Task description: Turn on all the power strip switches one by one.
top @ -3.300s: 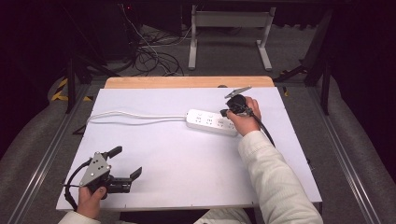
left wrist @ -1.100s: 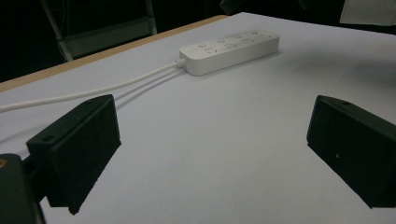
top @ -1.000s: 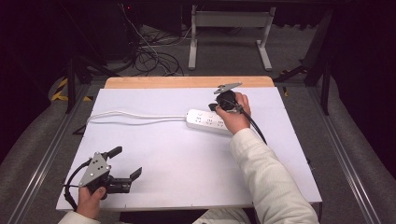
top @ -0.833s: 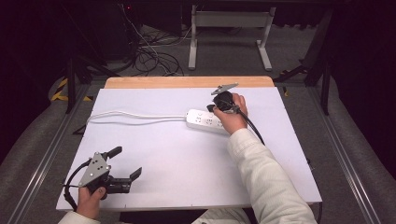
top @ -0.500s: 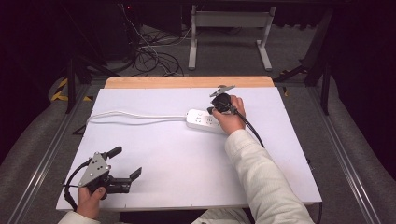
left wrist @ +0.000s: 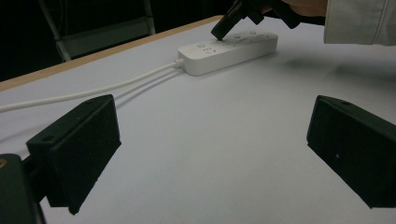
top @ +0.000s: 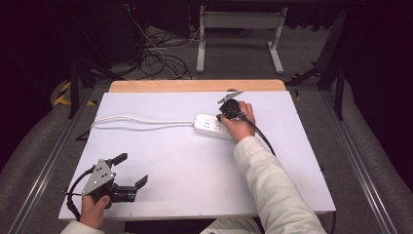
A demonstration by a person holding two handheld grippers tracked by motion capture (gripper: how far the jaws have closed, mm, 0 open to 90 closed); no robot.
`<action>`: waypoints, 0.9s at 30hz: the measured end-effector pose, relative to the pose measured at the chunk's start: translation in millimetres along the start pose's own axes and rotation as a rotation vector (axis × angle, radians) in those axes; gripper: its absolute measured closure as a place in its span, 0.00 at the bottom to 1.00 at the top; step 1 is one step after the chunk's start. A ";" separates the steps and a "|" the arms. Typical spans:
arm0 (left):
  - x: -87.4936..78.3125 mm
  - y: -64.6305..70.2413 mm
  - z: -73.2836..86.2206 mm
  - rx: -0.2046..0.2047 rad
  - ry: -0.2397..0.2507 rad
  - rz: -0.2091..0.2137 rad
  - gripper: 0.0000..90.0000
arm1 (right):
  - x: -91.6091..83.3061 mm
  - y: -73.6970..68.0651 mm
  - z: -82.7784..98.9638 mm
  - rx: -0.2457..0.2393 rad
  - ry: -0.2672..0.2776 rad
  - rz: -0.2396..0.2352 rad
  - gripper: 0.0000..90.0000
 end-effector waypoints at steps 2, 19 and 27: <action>0.2 0.1 0.0 0.001 0.000 0.000 0.03 | -0.3 0.8 0.6 0.006 0.004 -0.004 1.00; -0.6 -0.1 0.6 -0.002 -0.002 0.003 0.03 | 3.9 -2.6 0.9 0.026 0.009 -0.012 1.00; 0.1 0.6 0.3 0.002 -0.001 0.005 0.03 | 2.7 -1.4 2.9 0.049 0.008 -0.010 1.00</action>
Point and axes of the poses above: each handheld gripper's, and its own axes: x roughly forward along the jaws, z roughly out of its underside, y roughly to its right, the point moved 6 cm from there along x, roughly forward along the jaws, and after that the axes turned 11 degrees about -z, right-handed, at the moved point
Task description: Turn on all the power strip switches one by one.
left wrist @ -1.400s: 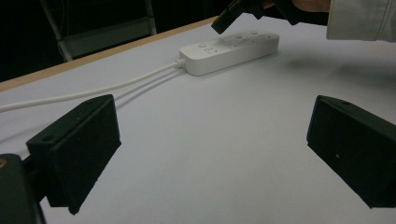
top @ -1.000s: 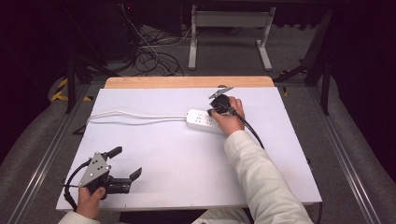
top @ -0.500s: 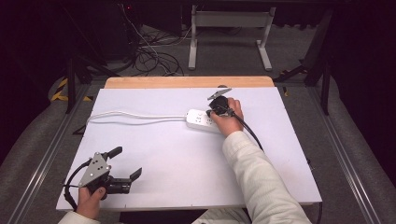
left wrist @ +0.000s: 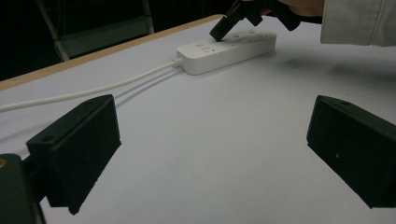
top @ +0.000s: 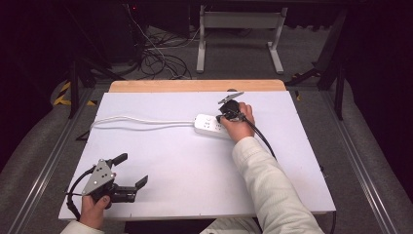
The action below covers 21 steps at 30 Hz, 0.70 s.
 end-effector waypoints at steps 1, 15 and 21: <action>0.0 0.2 0.0 0.000 0.000 0.000 0.03 | 0.2 0.2 0.0 0.008 0.002 -0.004 1.00; 0.9 -0.7 0.0 -0.009 -0.001 0.006 0.03 | -21.2 -7.6 -19.7 -0.044 0.152 -0.011 1.00; -0.1 0.0 -0.5 0.003 0.001 0.003 0.03 | -33.8 -18.7 -34.8 -0.097 0.165 -0.012 1.00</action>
Point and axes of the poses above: each handheld gripper's, and its own axes: x roughly forward along the jaws, z roughly out of its underside, y roughly to its right, the point moved 6 cm from there along x, roughly forward along the jaws, and after that the axes turned 11 degrees about -z, right-handed, at the moved point
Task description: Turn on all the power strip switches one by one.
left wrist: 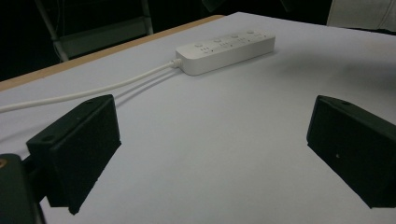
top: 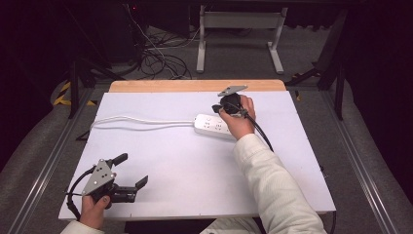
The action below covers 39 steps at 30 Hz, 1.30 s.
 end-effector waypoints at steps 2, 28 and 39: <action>0.2 0.3 0.2 -0.004 -0.002 0.000 0.03 | -1.5 -1.0 -1.8 0.003 0.003 -0.001 1.00; -0.5 -1.2 0.3 -0.004 0.001 0.002 0.03 | 38.6 -2.8 2.7 0.007 -0.069 -0.035 1.00; -0.6 -1.3 0.1 0.002 0.002 0.001 0.03 | 47.0 -2.4 9.7 0.015 -0.099 -0.031 1.00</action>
Point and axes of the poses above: each handheld gripper's, and its own axes: x roughly forward along the jaws, z roughly out of its underside, y roughly to its right, the point moved 6 cm from there along x, roughly forward along the jaws, and after that the axes turned 11 degrees about -z, right-handed, at the moved point
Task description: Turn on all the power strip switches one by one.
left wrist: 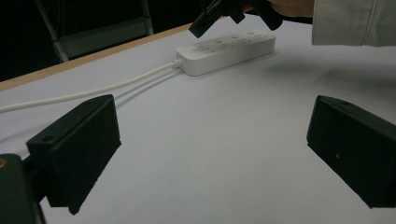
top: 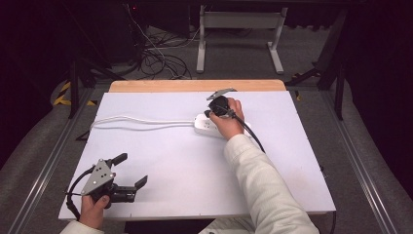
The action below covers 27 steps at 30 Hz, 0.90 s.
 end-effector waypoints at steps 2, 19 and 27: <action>-0.1 0.1 0.0 0.000 0.000 0.000 0.03 | 1.5 -0.1 1.0 -0.001 -0.006 -0.002 1.00; -0.2 -0.2 0.1 0.001 0.000 0.001 0.03 | 8.4 4.3 7.4 0.016 -0.043 0.026 1.00; -0.2 0.2 0.2 0.001 -0.002 0.002 0.03 | 9.1 3.5 7.8 0.019 -0.046 0.031 1.00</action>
Point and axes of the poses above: each handheld gripper's, and its own axes: x roughly forward along the jaws, z roughly out of its underside, y roughly to its right, the point moved 6 cm from there along x, roughly forward along the jaws, and after that the axes turned 11 degrees about -z, right-handed, at the moved point
